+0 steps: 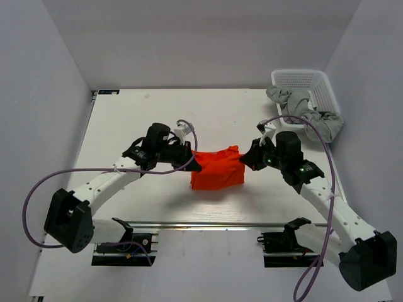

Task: Fold and stack the t-shirts
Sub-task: Fold the long partially folded tshirt into a neat square

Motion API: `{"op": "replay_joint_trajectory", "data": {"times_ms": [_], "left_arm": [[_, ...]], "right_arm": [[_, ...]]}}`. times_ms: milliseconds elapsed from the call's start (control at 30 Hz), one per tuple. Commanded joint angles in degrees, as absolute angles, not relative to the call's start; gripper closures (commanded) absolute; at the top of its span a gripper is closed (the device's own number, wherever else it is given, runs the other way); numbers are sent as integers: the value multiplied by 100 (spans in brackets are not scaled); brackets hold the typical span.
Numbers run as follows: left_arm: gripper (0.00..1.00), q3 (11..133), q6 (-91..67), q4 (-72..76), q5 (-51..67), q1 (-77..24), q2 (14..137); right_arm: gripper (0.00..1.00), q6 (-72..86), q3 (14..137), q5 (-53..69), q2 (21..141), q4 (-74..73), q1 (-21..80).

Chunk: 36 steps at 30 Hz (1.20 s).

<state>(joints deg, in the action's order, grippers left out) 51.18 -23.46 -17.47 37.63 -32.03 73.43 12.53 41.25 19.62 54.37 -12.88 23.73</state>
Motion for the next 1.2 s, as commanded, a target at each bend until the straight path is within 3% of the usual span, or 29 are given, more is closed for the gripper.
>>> {"op": "replay_joint_trajectory", "data": {"times_ms": [0,300,1167], "left_arm": [[100,5484,-2426,-1564,3403,-3094,7435],[100,5695,-2891,-1522,2900,-2786,7770],[100,6591,-3059,-615,2769,-1969,9597]], "right_arm": [[100,1441,4535,1504,5703,-818,2355],[100,1661,4921,801,6301,-712,2338],[100,1468,6073,642,8709,132,2206]]}}
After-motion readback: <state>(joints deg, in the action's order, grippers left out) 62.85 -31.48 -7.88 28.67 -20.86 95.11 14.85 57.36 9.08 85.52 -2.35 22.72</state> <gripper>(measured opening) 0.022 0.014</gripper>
